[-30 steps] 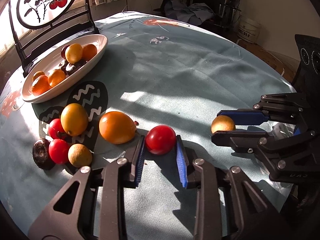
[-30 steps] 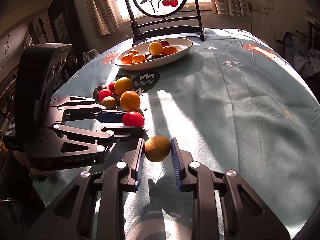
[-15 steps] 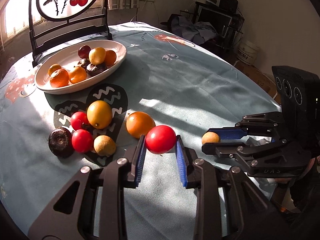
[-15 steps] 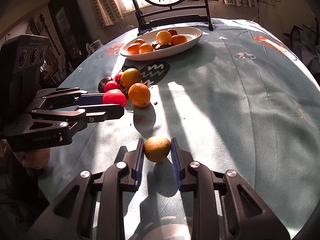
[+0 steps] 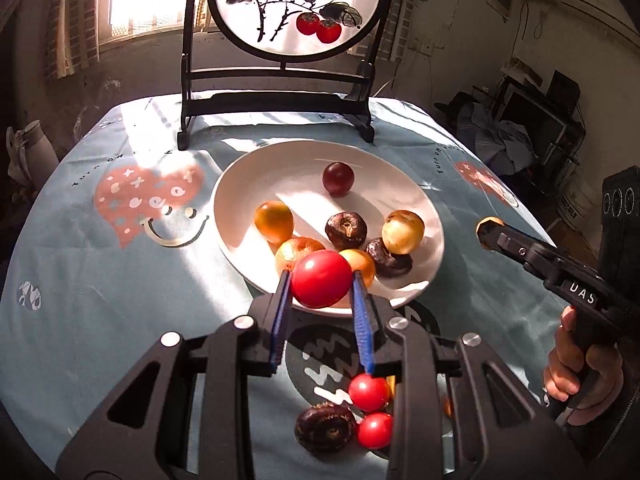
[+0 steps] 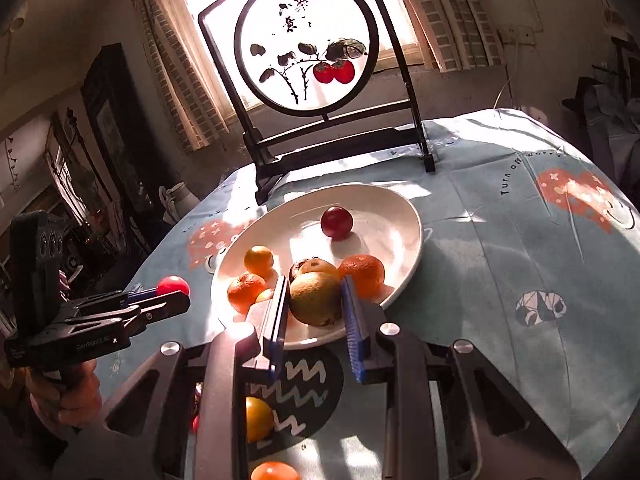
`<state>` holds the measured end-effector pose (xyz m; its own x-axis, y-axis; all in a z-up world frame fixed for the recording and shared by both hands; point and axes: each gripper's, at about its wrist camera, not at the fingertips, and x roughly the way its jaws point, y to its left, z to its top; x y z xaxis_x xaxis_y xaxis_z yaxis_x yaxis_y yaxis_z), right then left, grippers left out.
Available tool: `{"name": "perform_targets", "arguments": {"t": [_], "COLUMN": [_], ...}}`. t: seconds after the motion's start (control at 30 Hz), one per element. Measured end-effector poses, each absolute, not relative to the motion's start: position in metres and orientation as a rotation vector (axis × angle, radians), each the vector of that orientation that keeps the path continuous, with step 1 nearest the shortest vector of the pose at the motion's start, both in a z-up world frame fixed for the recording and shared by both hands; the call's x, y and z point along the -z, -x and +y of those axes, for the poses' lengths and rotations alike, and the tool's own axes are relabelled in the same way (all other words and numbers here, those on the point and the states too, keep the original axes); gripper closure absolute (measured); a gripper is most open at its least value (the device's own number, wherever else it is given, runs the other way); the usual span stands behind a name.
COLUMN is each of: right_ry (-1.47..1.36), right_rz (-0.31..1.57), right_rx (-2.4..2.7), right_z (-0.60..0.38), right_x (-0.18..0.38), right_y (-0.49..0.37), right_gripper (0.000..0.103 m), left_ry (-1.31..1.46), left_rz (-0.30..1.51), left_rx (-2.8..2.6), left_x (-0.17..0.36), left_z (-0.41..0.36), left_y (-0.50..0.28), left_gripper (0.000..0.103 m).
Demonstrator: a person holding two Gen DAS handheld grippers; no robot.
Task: Organize fruits
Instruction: 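Carry both fruits onto the white plate and open both tools, then move both tools back, right tool toward a large orange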
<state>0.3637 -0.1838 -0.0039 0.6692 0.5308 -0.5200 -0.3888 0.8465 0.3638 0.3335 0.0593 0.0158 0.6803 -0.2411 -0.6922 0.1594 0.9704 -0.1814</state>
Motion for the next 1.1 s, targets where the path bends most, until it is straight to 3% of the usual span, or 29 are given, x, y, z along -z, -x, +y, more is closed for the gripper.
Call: {"name": "perform_targets", "arguments": {"t": [0.4, 0.47, 0.53, 0.67, 0.73, 0.87, 1.1], "right_ry": [-0.281, -0.264, -0.238, -0.266, -0.272, -0.261, -0.087], "right_rz": [0.731, 0.727, 0.73, 0.744, 0.737, 0.752, 0.855], "right_rx": [-0.498, -0.505, -0.499, -0.525, -0.548, -0.591, -0.694], "right_z": [-0.176, -0.172, -0.169, -0.174, -0.177, -0.179, -0.174], "right_x": [0.034, 0.035, 0.034, 0.027, 0.019, 0.017, 0.039], "right_y": [-0.447, -0.45, -0.451, -0.441, -0.429, -0.398, -0.333], "right_gripper": [0.076, 0.07, 0.065, 0.065, 0.061, 0.054, 0.054], "left_ry": [0.076, 0.077, 0.076, 0.051, 0.081, 0.123, 0.085], "left_rz": [0.823, 0.826, 0.806, 0.723, 0.698, 0.707, 0.756], "left_rx": [0.177, 0.172, 0.144, 0.081, 0.061, 0.036, -0.05], "left_x": [0.004, 0.006, 0.004, -0.016, -0.025, -0.026, 0.01], "left_z": [0.039, 0.038, 0.04, 0.044, 0.05, 0.061, 0.078], "left_y": [-0.42, -0.422, -0.42, -0.399, -0.386, -0.359, -0.305], "left_gripper": [0.073, 0.071, 0.032, 0.018, 0.005, 0.004, 0.003]}}
